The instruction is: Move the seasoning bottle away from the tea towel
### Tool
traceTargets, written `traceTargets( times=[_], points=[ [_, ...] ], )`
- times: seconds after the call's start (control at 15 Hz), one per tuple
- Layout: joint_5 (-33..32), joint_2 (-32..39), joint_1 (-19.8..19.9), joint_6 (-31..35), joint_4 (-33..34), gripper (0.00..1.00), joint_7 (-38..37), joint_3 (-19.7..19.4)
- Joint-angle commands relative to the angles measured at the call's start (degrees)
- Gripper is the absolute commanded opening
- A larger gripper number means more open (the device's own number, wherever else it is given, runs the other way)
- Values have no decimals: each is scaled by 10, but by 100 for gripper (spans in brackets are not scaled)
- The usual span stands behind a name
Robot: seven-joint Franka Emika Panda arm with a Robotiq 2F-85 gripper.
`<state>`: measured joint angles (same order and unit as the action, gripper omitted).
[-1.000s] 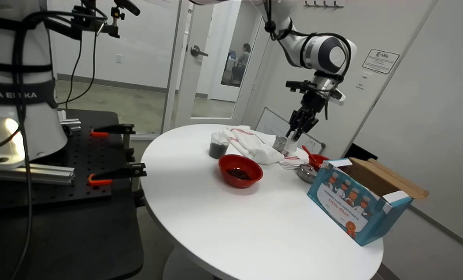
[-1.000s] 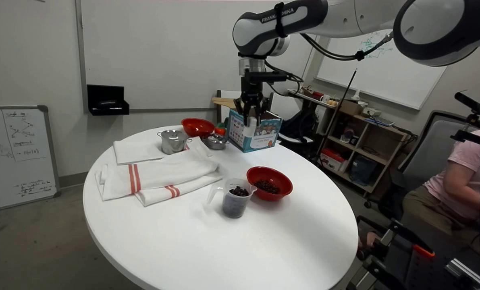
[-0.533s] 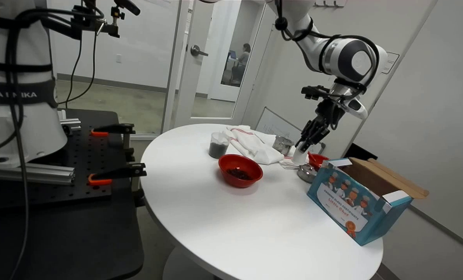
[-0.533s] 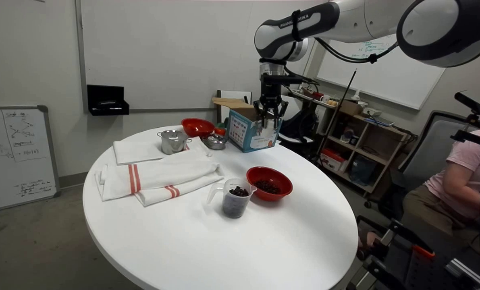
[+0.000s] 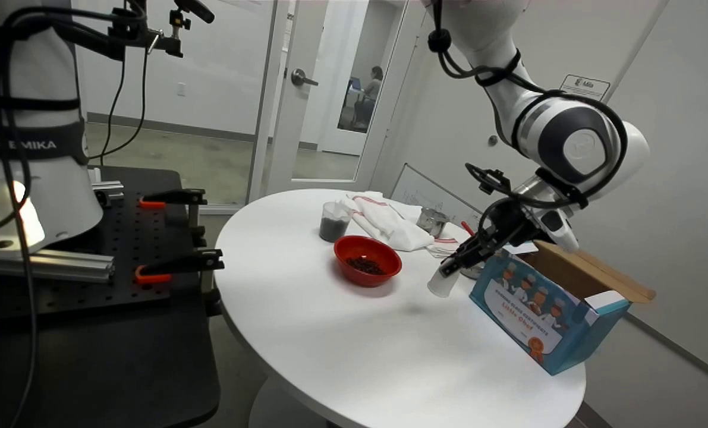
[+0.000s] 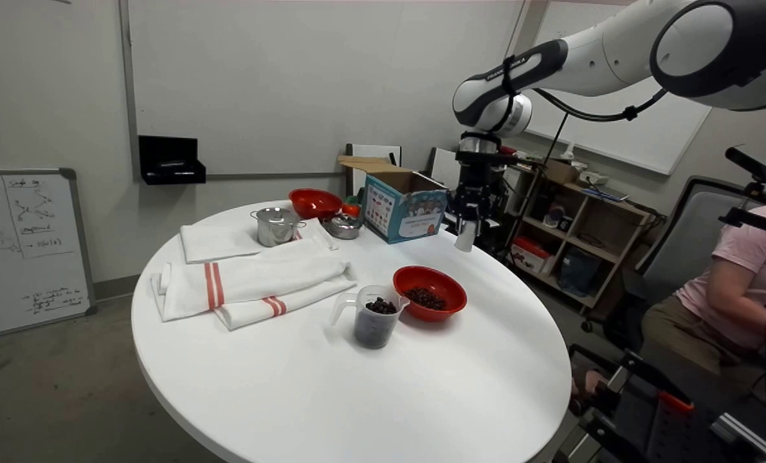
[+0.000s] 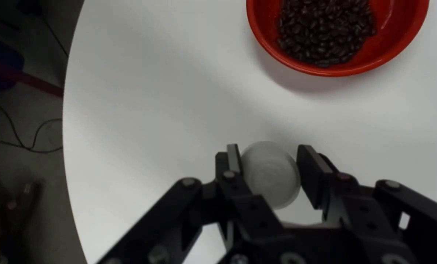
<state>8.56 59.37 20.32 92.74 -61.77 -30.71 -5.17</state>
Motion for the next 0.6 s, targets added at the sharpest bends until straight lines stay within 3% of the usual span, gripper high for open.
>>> traceTargets(
  times=[0.0,0.33,0.4,0.53],
  points=[
    [39,-29,22,14,-69,17,-30,3],
    [92,2,46,8,-87,17,-78,6],
    [118,10,33,3,-87,17,-78,-19],
    [138,16,34,3,-93,17,-88,-25]
  ],
)
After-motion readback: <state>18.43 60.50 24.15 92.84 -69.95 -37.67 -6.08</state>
